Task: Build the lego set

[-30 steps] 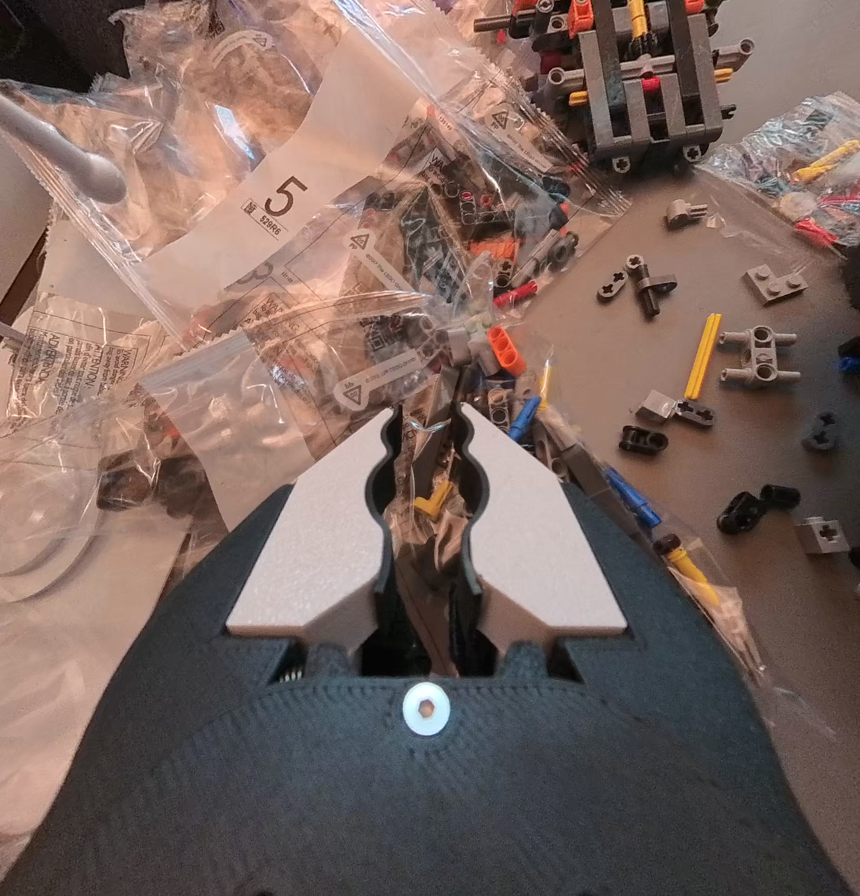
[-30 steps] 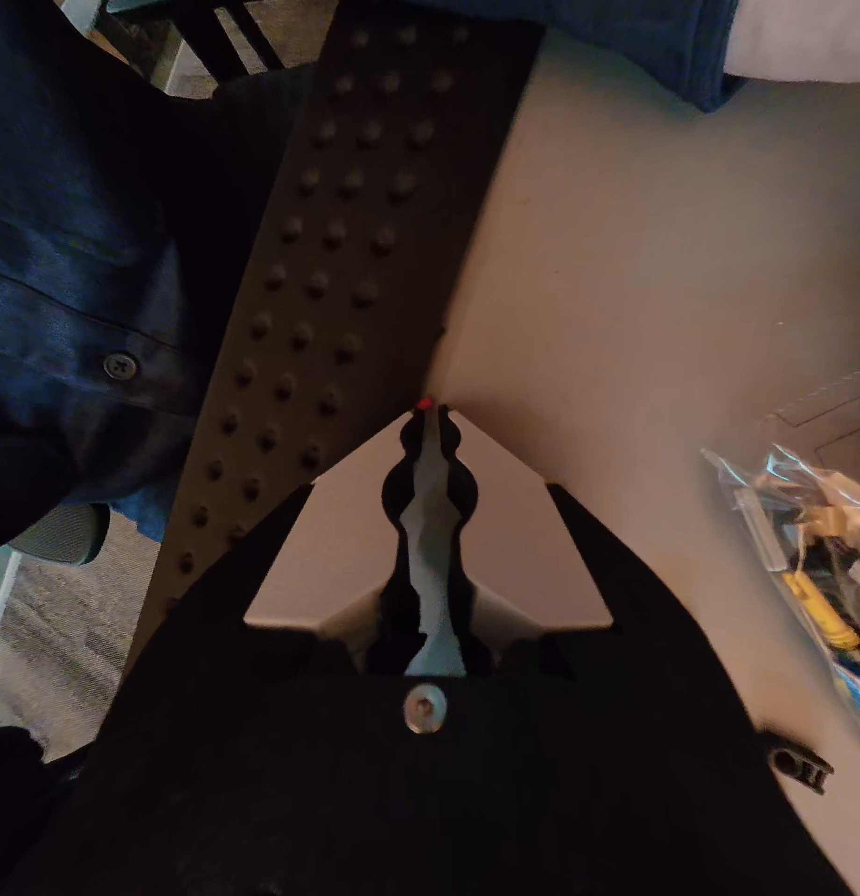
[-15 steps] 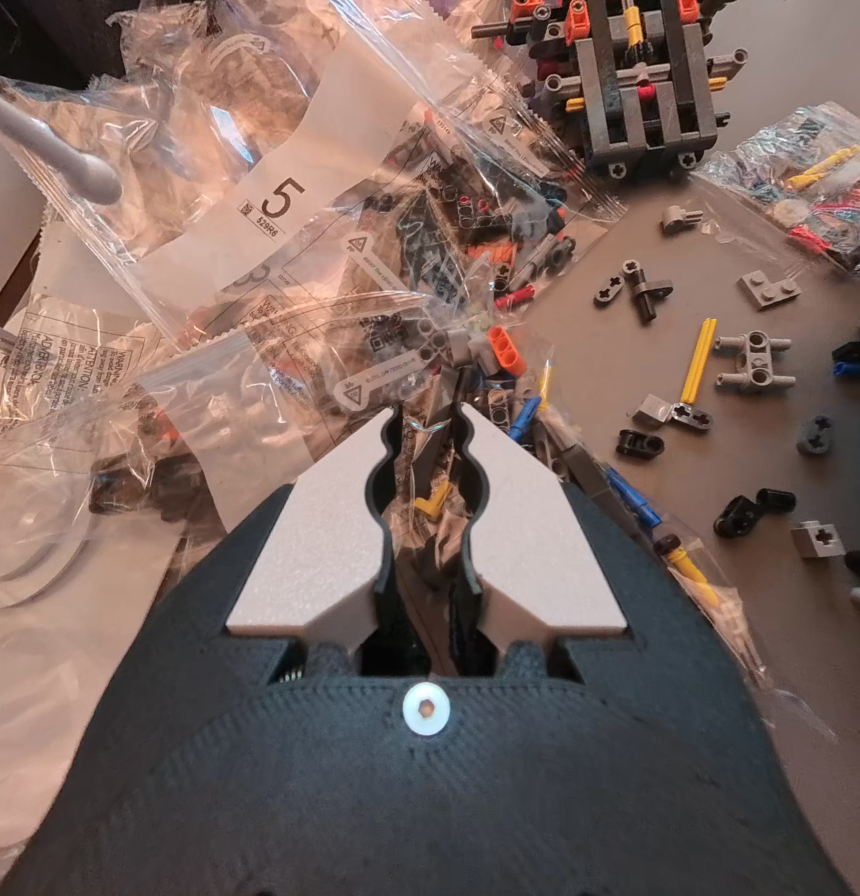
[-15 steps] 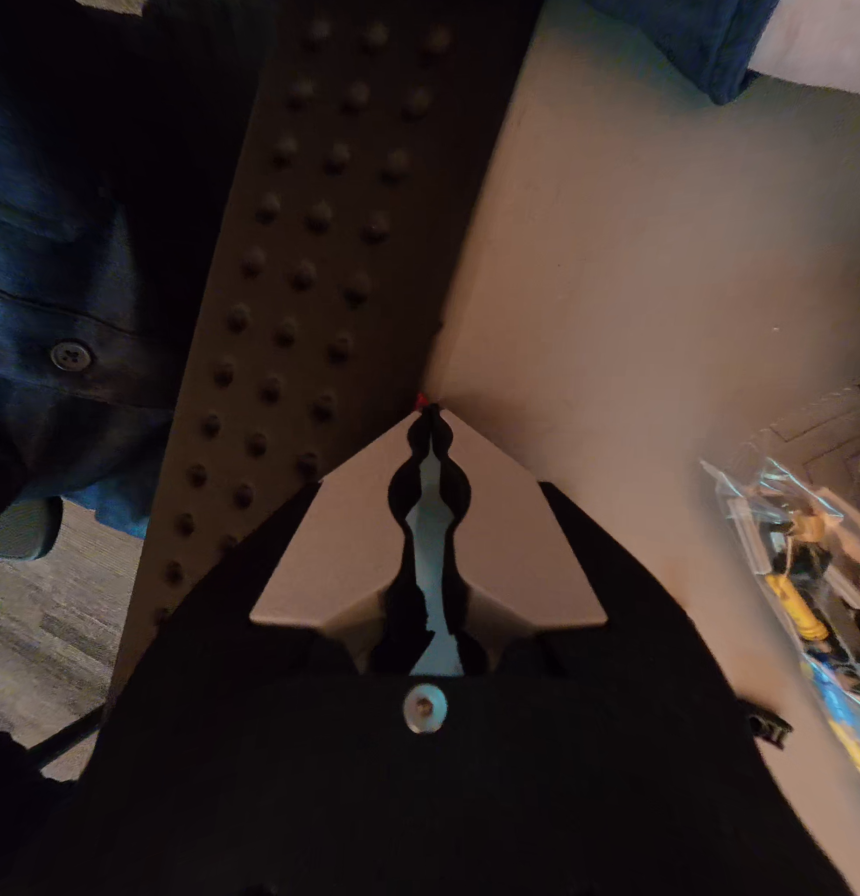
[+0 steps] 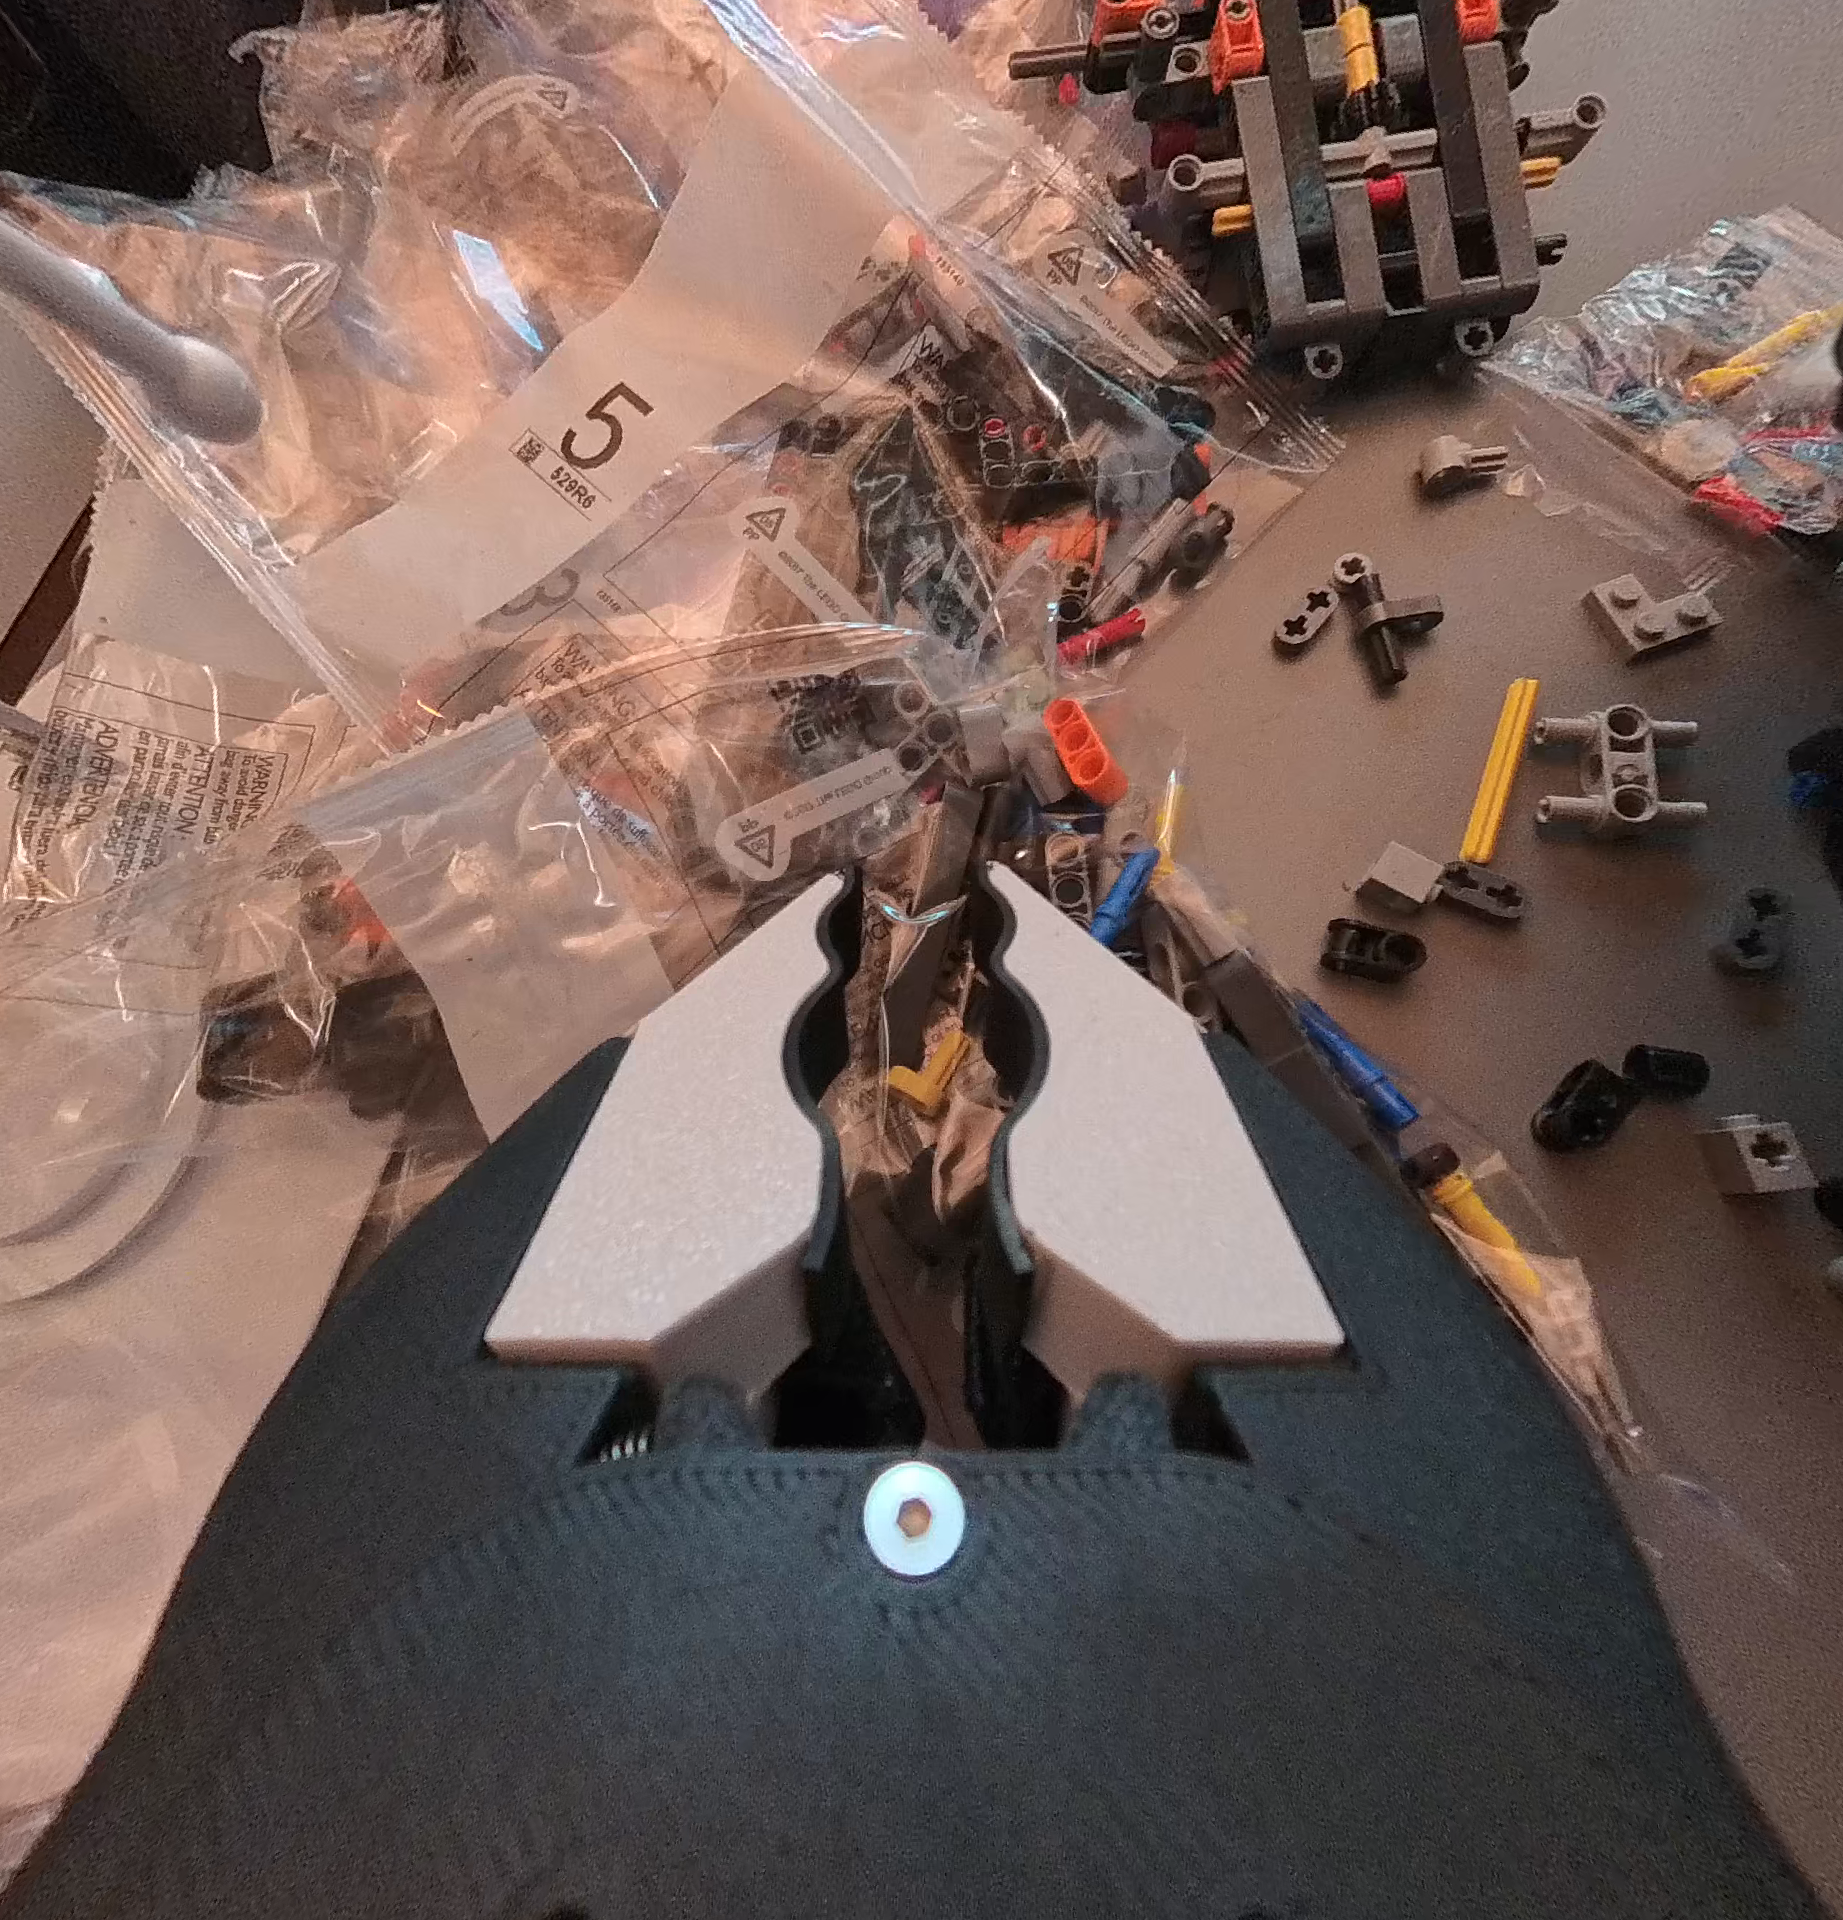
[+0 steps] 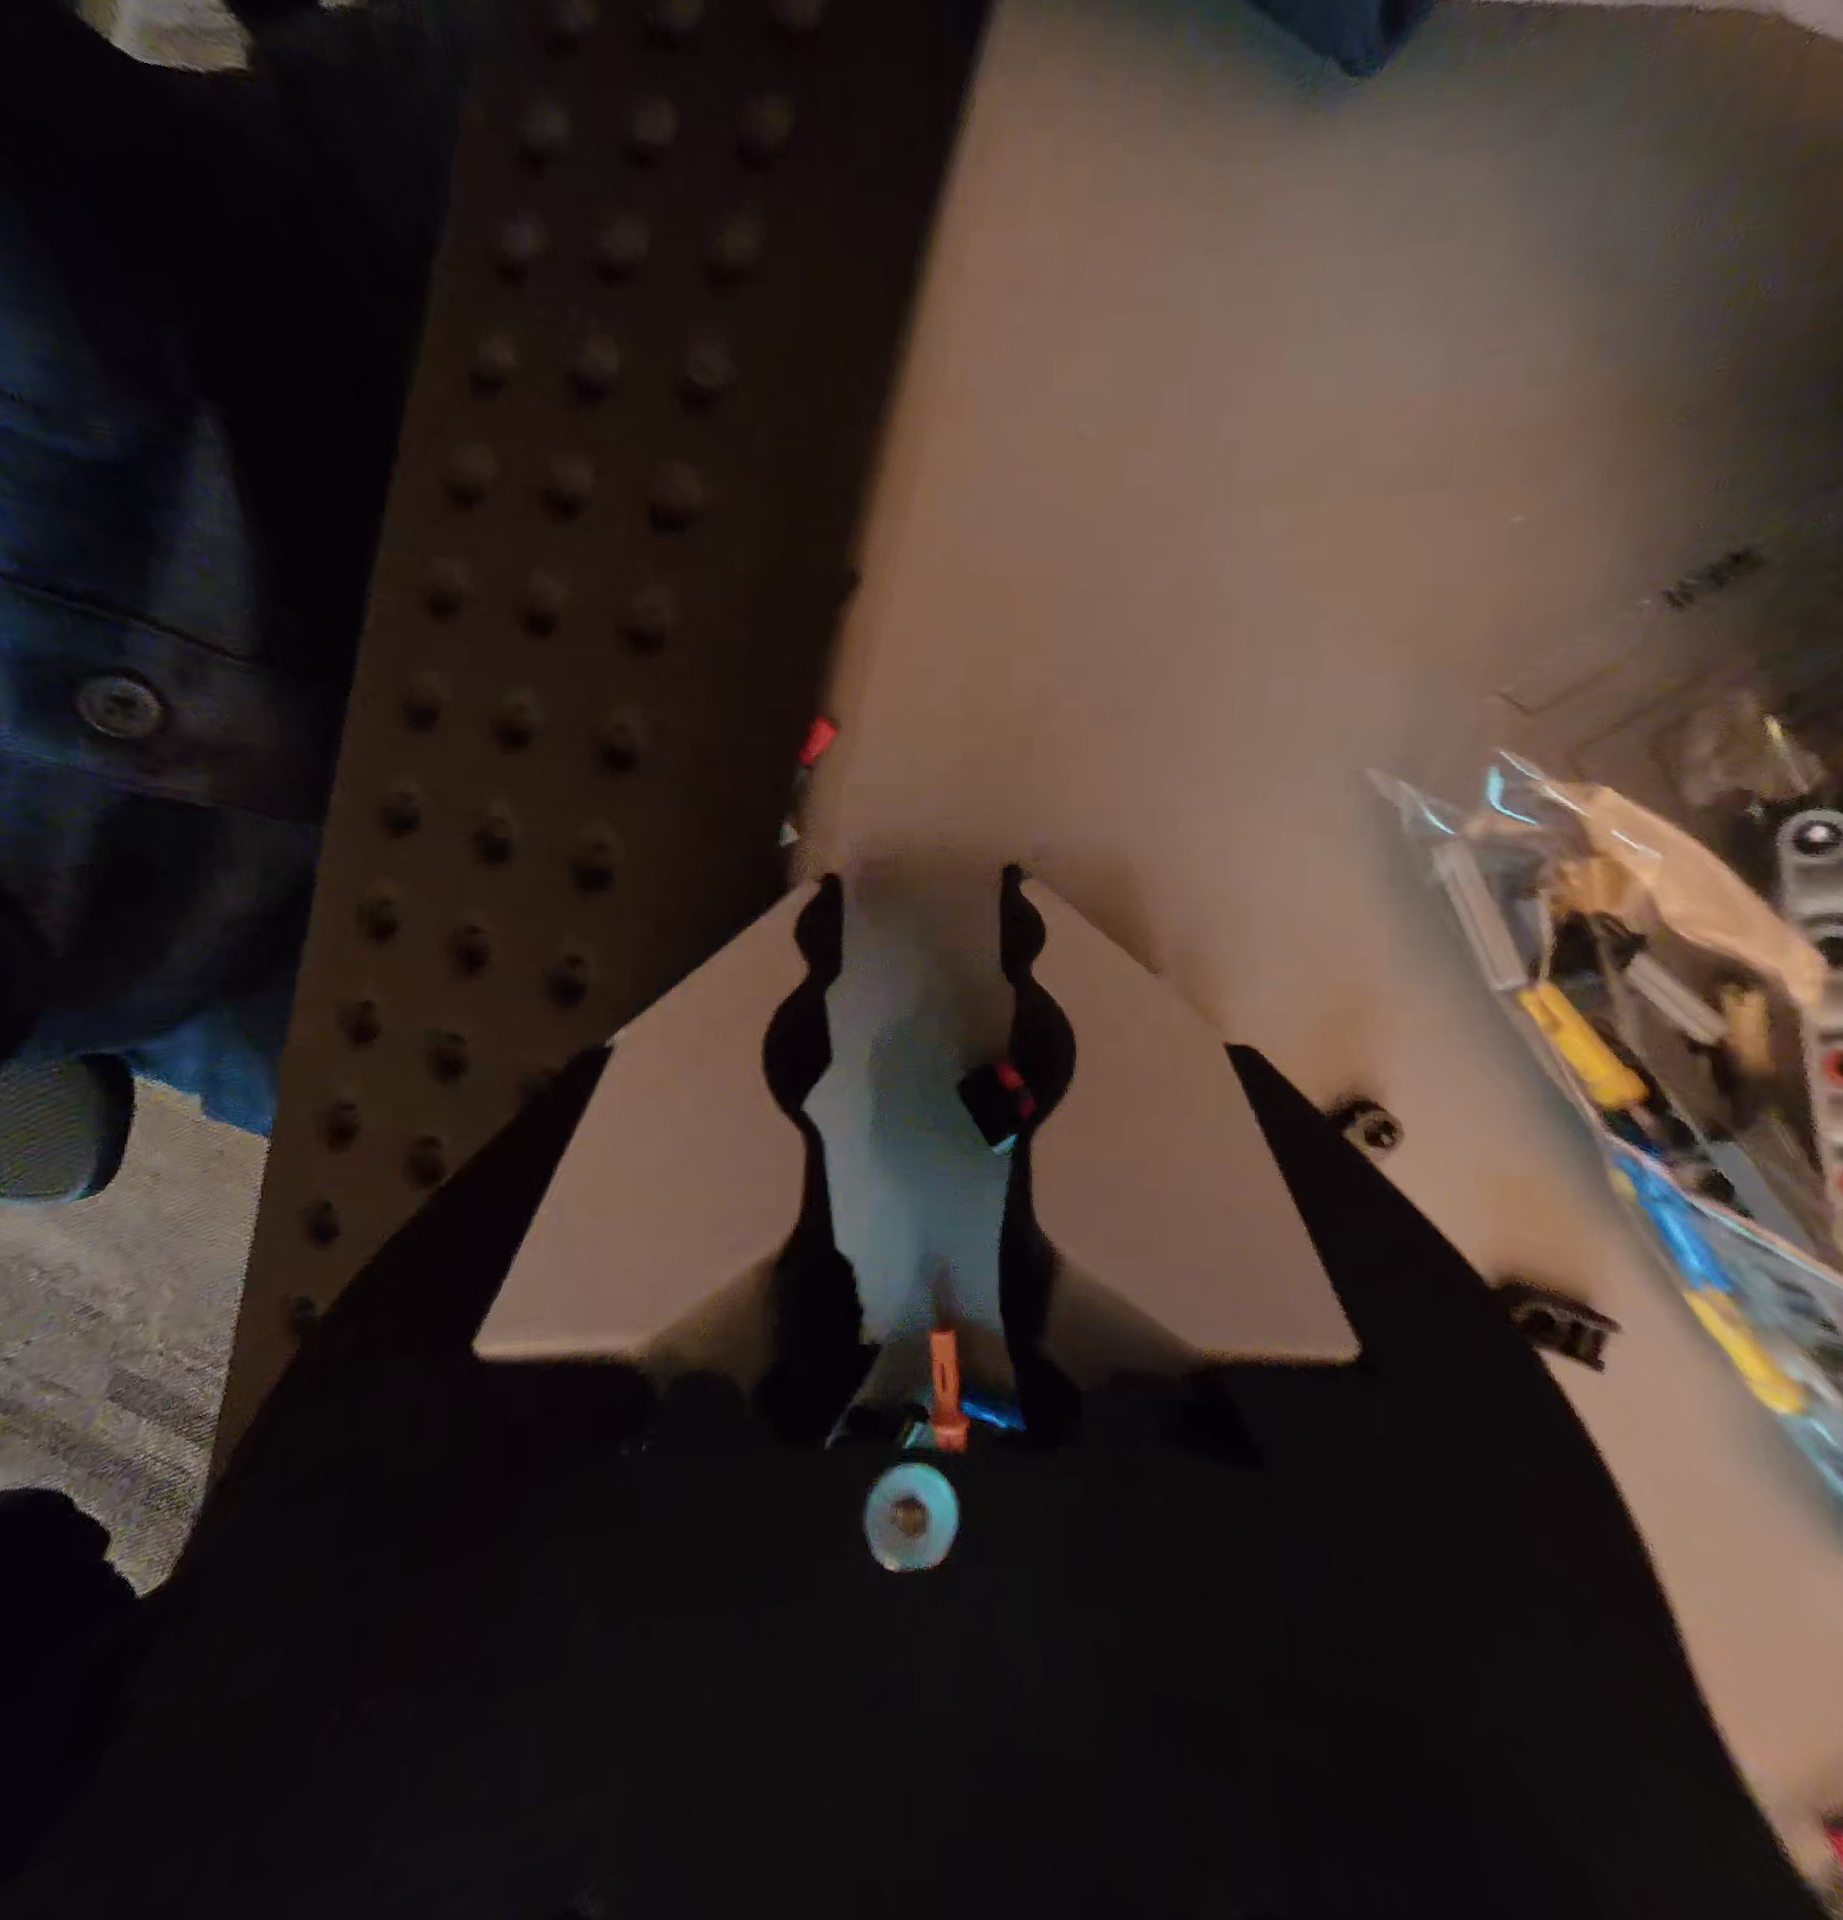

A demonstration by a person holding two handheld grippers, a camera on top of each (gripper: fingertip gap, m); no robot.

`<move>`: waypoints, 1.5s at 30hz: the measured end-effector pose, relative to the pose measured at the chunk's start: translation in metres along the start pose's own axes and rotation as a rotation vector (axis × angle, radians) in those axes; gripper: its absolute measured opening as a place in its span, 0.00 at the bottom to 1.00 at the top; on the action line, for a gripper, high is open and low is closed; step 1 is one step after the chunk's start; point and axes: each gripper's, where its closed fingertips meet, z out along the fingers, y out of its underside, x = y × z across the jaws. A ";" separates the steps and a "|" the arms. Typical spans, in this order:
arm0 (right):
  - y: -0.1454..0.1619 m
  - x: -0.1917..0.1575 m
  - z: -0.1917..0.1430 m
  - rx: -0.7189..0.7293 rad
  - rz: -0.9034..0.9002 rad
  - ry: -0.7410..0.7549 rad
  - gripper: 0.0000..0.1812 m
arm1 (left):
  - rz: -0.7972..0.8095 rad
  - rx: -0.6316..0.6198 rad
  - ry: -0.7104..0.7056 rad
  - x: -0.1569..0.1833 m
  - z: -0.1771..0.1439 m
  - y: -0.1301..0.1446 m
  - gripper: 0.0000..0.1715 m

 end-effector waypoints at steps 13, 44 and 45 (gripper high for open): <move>-0.025 -0.007 0.001 0.265 -0.056 -0.035 0.14 | -0.001 0.015 -0.020 -0.001 0.000 0.000 0.11; -0.034 -0.027 0.002 0.367 0.002 0.181 0.20 | 0.055 0.021 -0.174 -0.002 -0.004 -0.002 0.11; -0.033 -0.027 0.002 0.369 0.006 0.190 0.19 | 0.052 0.021 -0.176 -0.001 -0.004 -0.002 0.10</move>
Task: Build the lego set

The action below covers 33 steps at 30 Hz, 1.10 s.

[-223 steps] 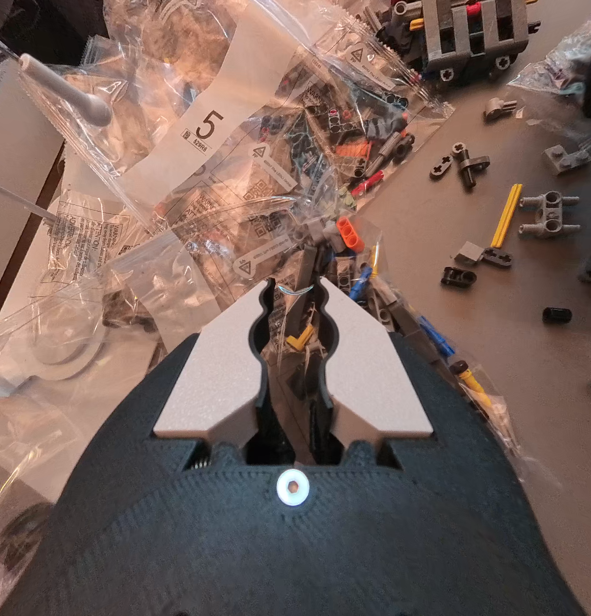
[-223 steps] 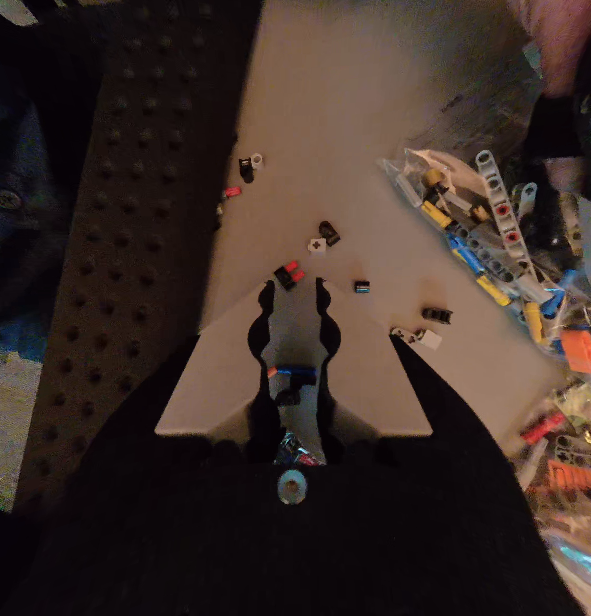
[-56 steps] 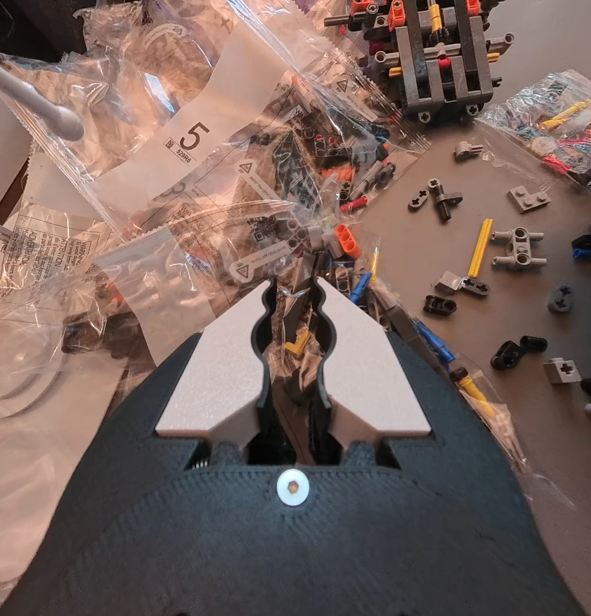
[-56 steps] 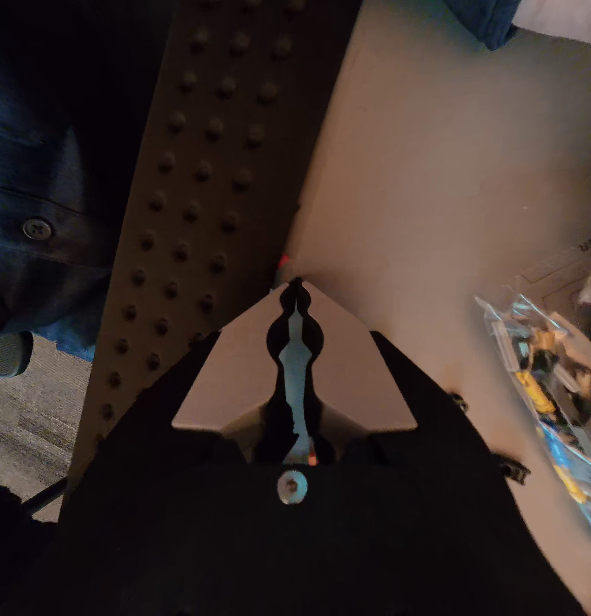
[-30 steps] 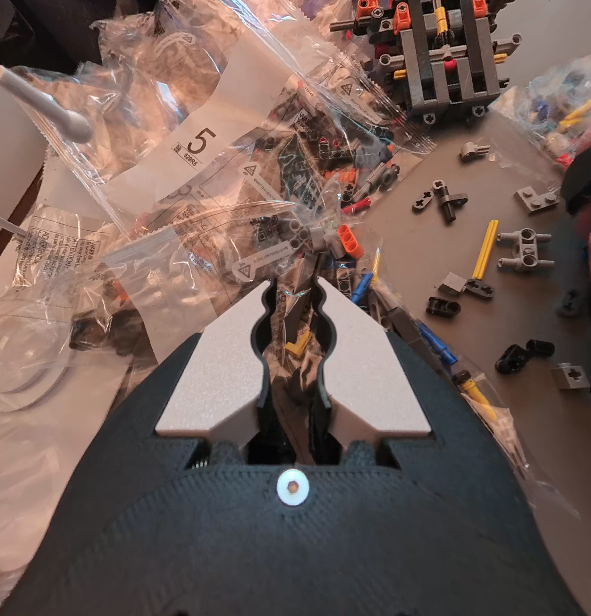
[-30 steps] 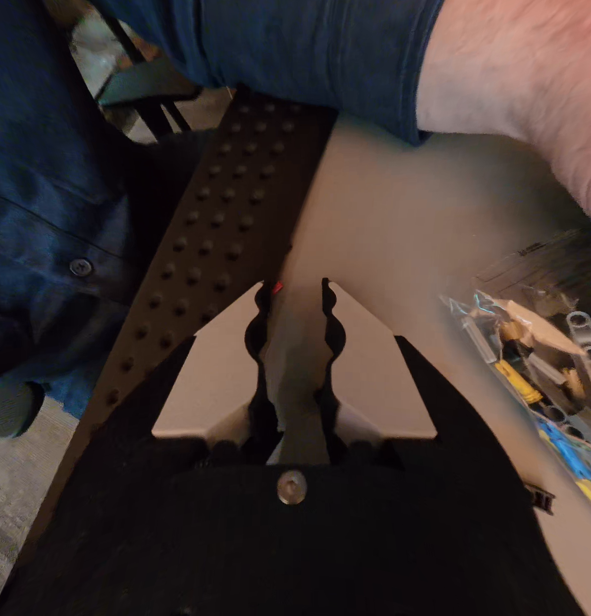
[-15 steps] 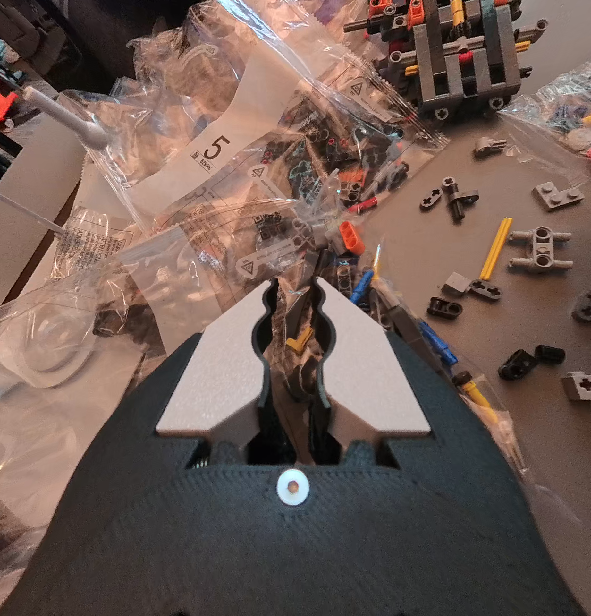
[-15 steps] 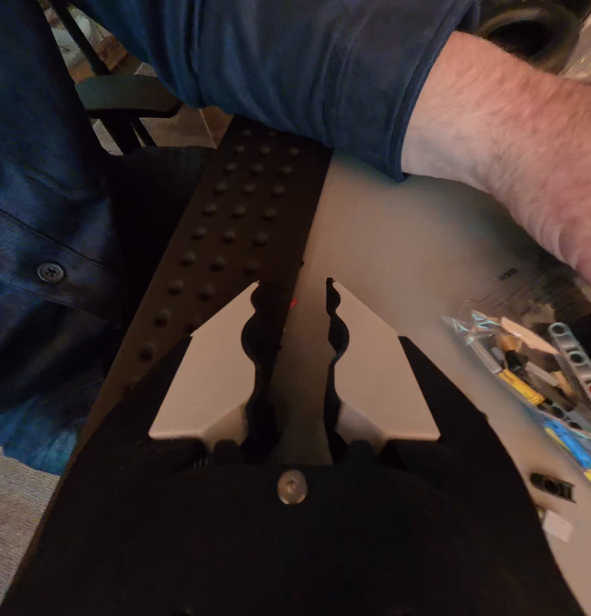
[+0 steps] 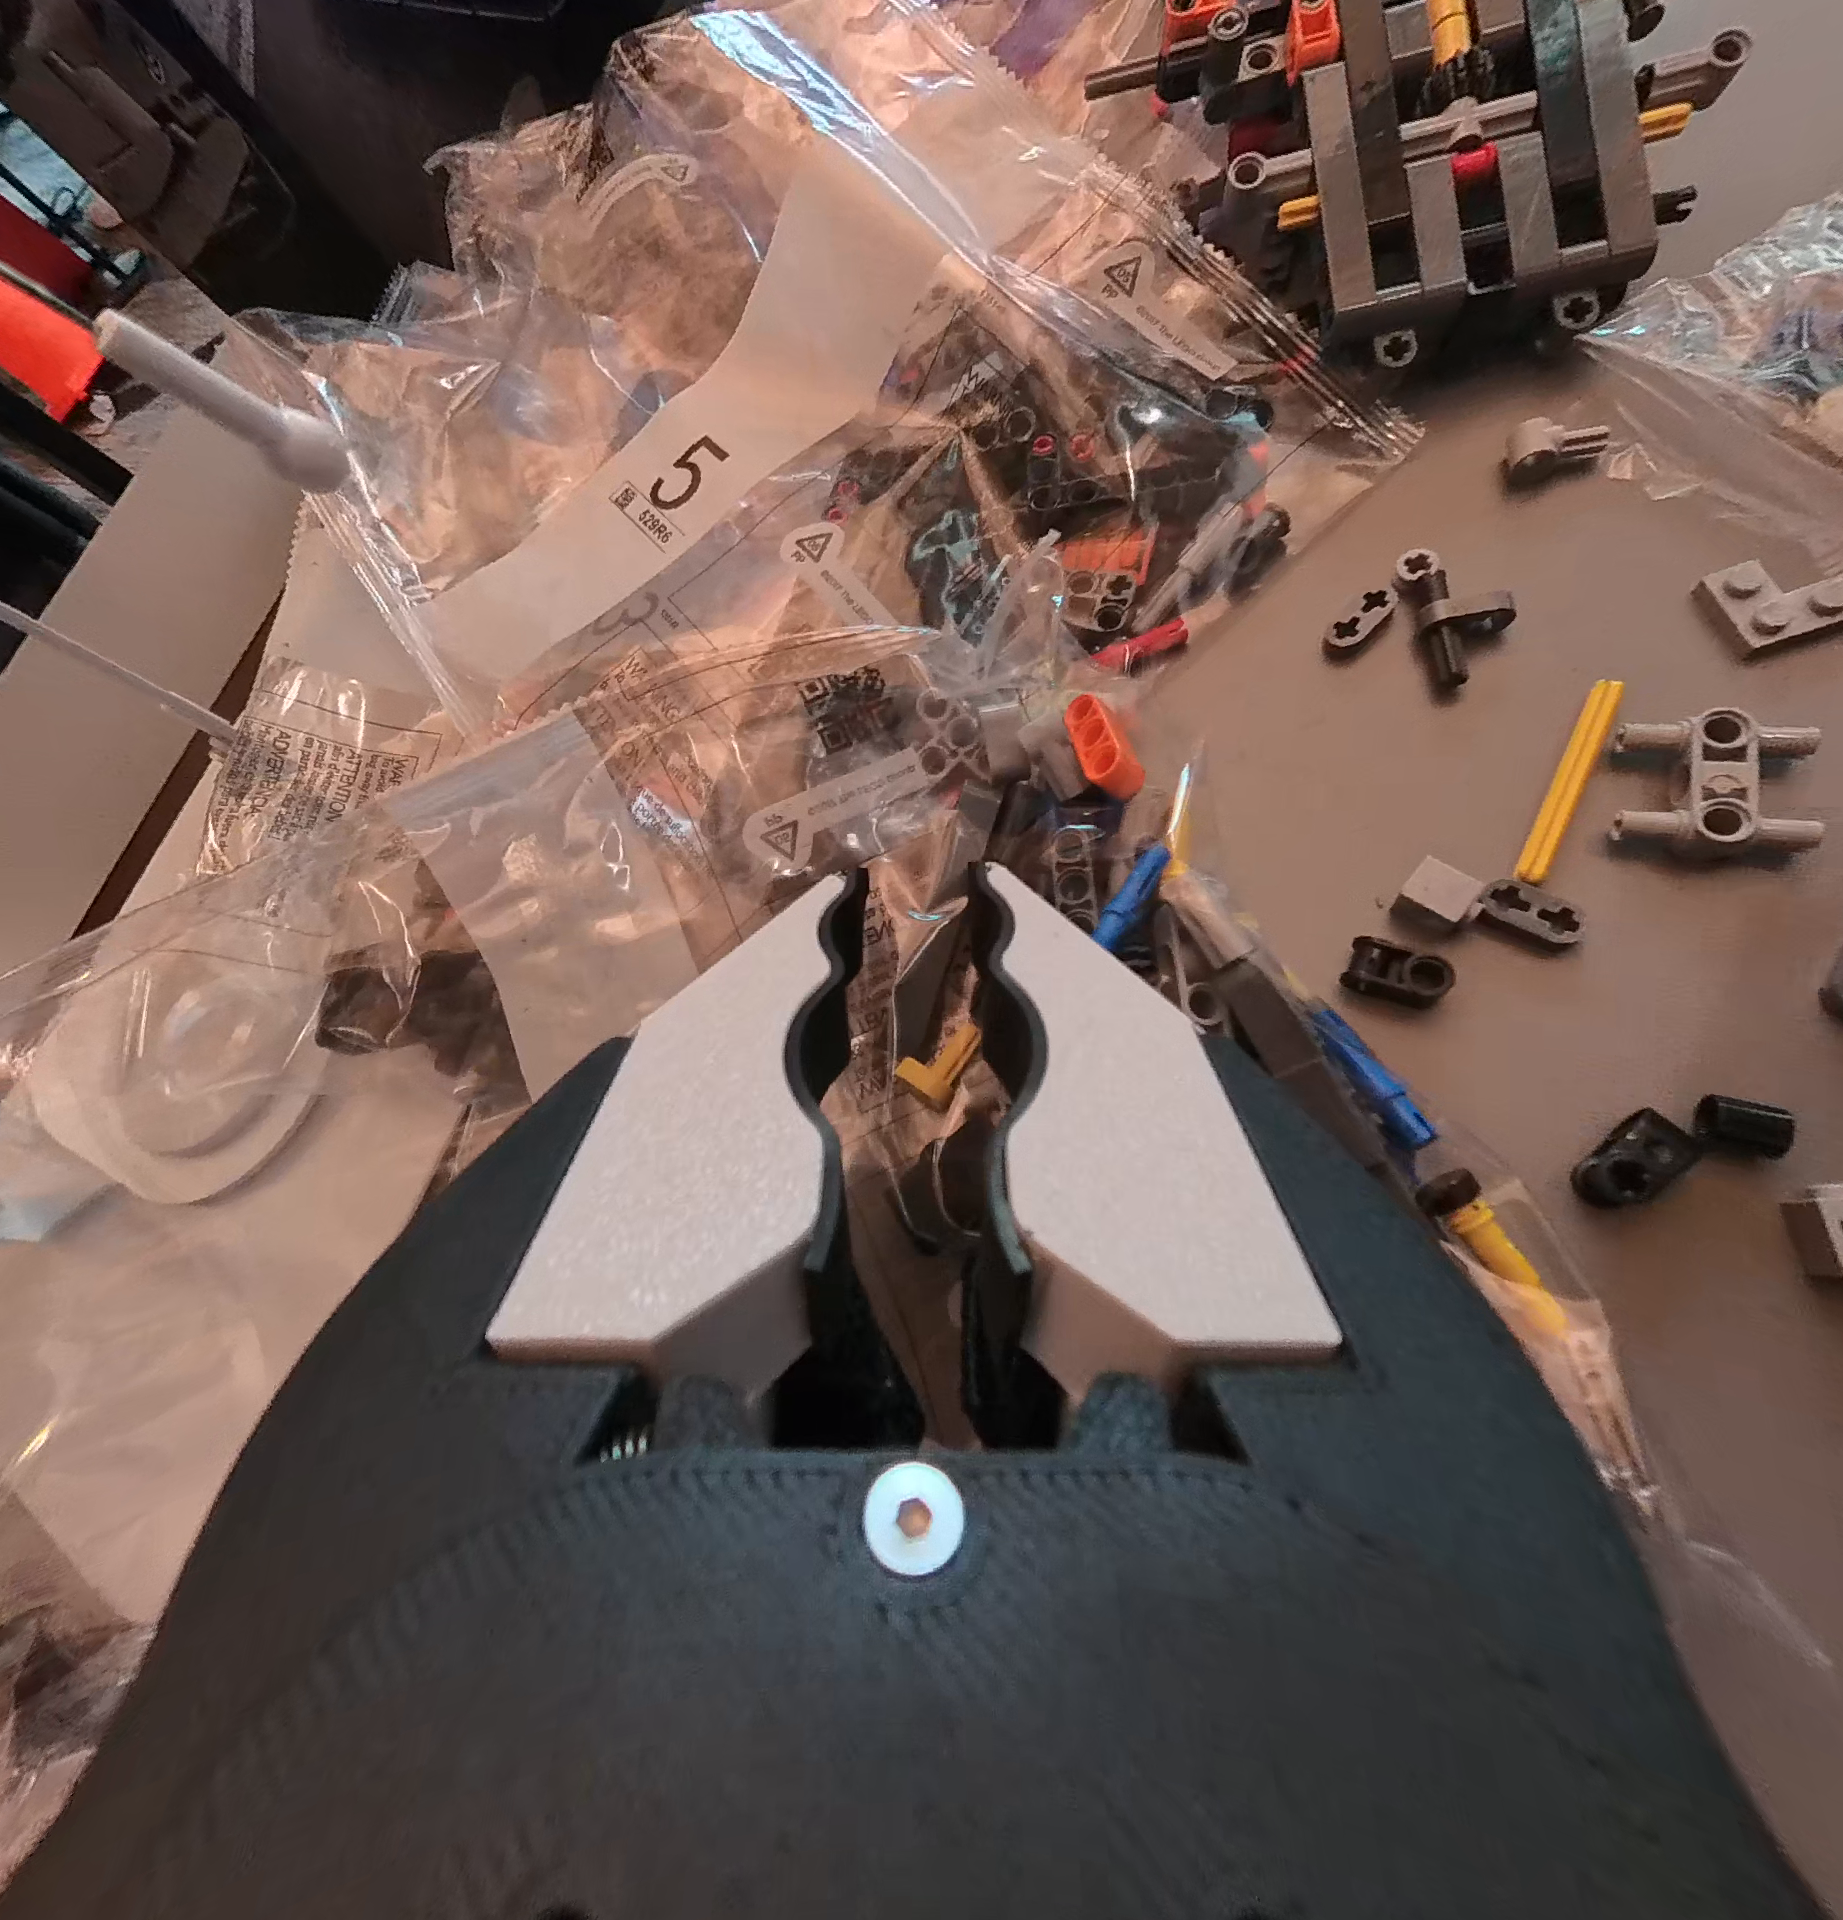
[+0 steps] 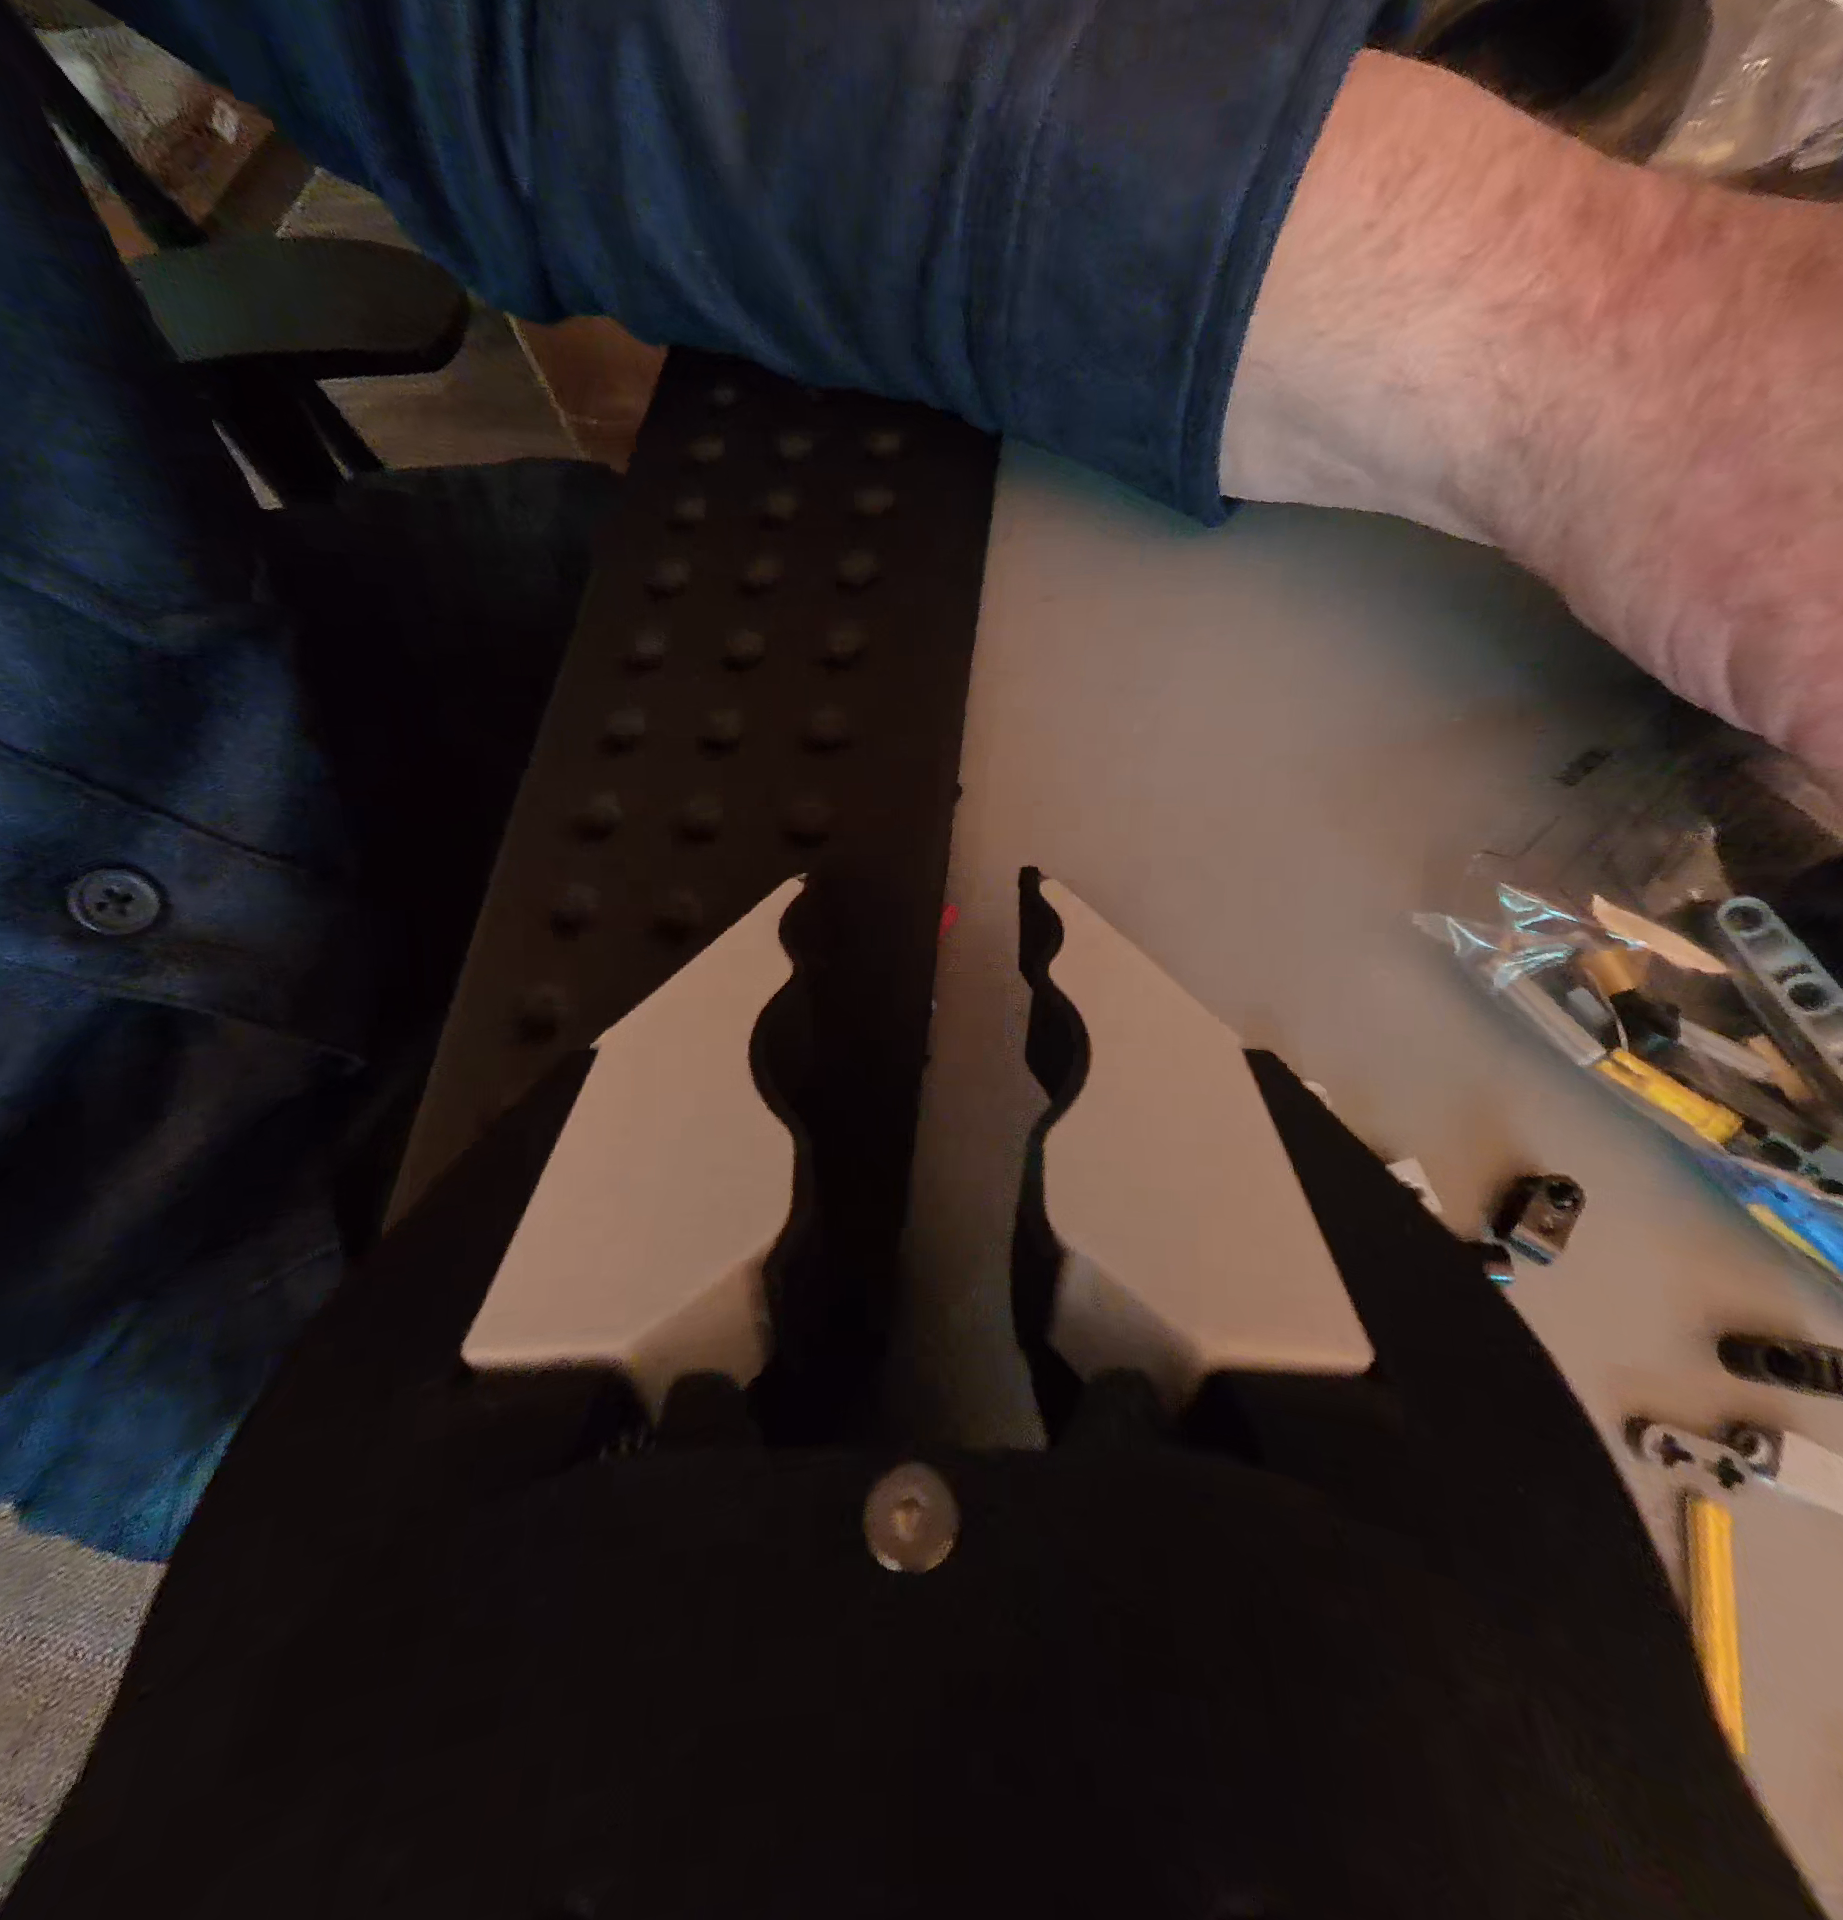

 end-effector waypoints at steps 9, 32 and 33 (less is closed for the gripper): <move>0.004 -0.022 -0.001 -0.004 -0.019 0.029 0.14 | 0.026 0.003 -0.011 0.008 0.001 -0.005 0.09; 0.005 0.005 0.005 -0.073 0.127 0.042 0.14 | 0.037 0.008 0.016 0.011 0.005 -0.008 0.10; 0.004 0.007 0.009 -0.091 0.121 0.035 0.14 | 0.036 0.009 0.018 0.011 0.005 -0.008 0.10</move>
